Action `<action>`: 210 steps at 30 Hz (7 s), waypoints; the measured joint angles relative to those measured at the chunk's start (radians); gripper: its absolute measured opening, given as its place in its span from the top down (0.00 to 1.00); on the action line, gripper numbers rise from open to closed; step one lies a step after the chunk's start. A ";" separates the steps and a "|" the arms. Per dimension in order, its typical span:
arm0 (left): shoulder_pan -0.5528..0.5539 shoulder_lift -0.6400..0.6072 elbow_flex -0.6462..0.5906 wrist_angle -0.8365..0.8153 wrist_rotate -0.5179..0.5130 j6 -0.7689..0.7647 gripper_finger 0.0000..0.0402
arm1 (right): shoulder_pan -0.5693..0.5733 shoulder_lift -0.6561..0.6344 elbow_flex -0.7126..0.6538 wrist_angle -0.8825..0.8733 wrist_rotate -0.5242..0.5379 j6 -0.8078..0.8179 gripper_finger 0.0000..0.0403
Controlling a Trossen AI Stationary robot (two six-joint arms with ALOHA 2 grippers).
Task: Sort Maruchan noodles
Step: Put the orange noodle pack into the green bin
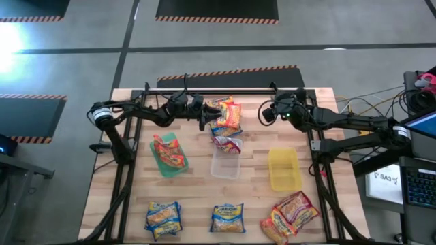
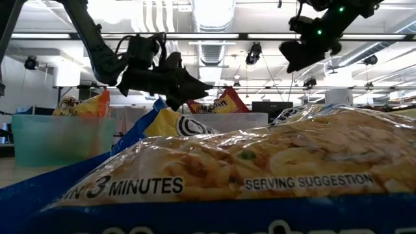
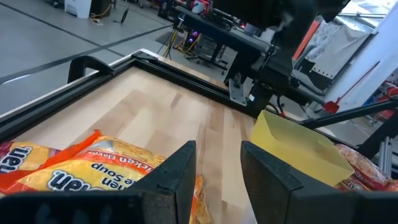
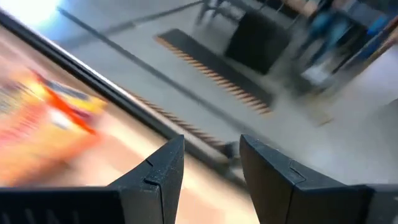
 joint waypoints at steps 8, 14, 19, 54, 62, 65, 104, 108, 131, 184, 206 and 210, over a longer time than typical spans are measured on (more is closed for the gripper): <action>0.000 -0.003 0.008 0.031 0.021 0.002 0.73 | -0.007 0.001 0.000 0.058 -0.116 0.071 0.64; 0.000 -0.004 0.008 0.045 0.021 0.002 0.73 | -0.007 0.002 0.000 0.065 -0.240 0.142 0.64; 0.016 -0.004 0.013 -0.075 0.020 -0.004 0.73 | -0.008 0.006 -0.001 0.085 -0.244 0.192 0.64; 0.136 0.138 0.063 -0.174 0.103 -0.228 0.72 | -0.369 0.463 0.029 0.314 -1.184 0.278 0.64; 0.154 0.138 0.063 -0.184 0.103 -0.244 0.69 | -0.429 0.516 0.029 0.313 -1.239 0.238 0.64; 0.155 0.138 0.063 -0.185 0.104 -0.280 0.67 | -0.441 0.556 0.029 0.321 -1.238 0.276 0.64; 0.165 0.137 0.108 -0.426 0.110 -0.434 0.65 | -0.443 0.821 0.079 0.750 -1.360 0.486 0.64; 0.164 0.137 0.107 -0.446 0.121 -0.434 0.65 | -0.443 0.820 0.079 0.714 -1.327 0.453 0.64; 0.136 0.137 0.111 -0.420 0.066 -0.461 0.65 | -0.393 0.820 0.084 0.708 -1.253 0.403 0.69; 0.180 0.193 0.214 -0.587 0.434 -0.314 0.47 | -0.351 0.820 0.083 0.706 -1.232 0.391 0.69; 0.116 0.191 0.235 -0.606 0.125 -0.463 0.44 | -0.299 0.820 0.097 0.710 -1.239 0.382 0.69; 0.110 0.191 0.236 -0.509 0.140 -0.480 0.44 | -0.287 0.820 0.115 0.706 -1.238 0.355 0.69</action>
